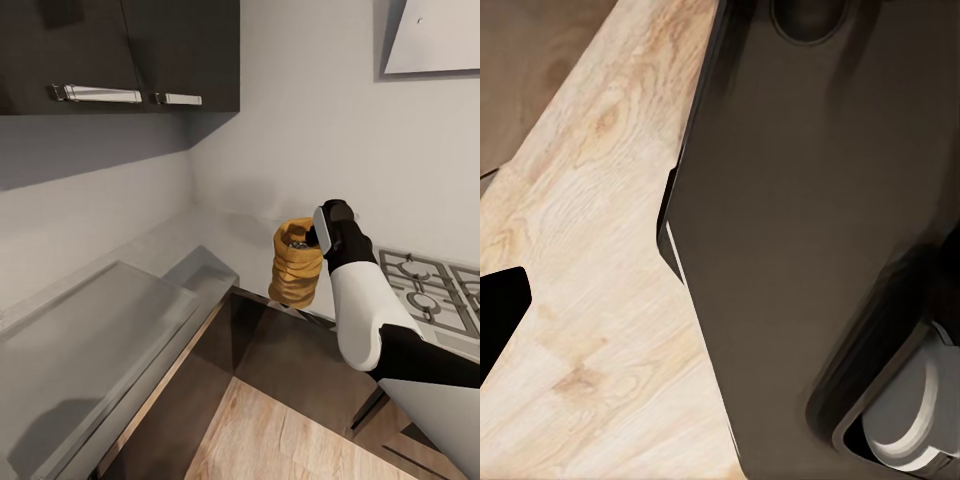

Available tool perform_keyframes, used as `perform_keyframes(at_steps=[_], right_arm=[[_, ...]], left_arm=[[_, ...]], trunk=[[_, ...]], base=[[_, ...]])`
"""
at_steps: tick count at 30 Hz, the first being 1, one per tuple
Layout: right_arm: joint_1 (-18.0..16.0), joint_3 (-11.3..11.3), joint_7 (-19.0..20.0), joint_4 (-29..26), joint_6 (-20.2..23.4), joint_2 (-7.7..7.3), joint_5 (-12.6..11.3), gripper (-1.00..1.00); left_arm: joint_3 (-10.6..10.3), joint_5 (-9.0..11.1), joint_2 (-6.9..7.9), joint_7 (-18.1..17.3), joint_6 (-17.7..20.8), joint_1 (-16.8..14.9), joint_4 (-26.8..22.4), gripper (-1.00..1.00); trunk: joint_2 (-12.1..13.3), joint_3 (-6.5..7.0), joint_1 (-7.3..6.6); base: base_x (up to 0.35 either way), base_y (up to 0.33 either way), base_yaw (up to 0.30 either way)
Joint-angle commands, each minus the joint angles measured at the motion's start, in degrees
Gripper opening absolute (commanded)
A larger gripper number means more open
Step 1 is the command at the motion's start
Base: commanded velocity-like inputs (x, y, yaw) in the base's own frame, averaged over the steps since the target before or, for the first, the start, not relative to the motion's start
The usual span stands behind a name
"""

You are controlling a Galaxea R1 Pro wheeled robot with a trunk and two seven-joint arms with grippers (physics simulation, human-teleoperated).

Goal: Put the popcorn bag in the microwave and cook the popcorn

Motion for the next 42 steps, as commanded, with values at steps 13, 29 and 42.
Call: perform_keyframes(at_steps=[13, 29, 42], right_arm=[[-0.1, -0.3, 0.5, 0.0, 0.3, 0.07, -0.1, 1.00], [-0.1, -0.4, 0.4, 0.0, 0.3, 0.07, 0.2, 1.00], [-0.1, -0.7, 0.2, 0.0, 0.3, 0.07, 0.4, 1.00]], left_arm=[[0.1, 0.2, -0.02, 0.1, -0.2, 0.0, 0.0, 1.00], [0.1, 0.2, 0.04, 0.1, -0.2, 0.0, 0.0, 1.00], [0.1, 0.3, 0.07, 0.1, -0.2, 0.0, 0.0, 1.00]], trunk=[[0.0, -0.06, 0.00], [0.0, -0.06, 0.00], [0.0, -0.06, 0.00]], base=[[0.000, 0.000, 0.067], [0.062, 0.000, 0.032], [0.042, -0.012, 0.000]])
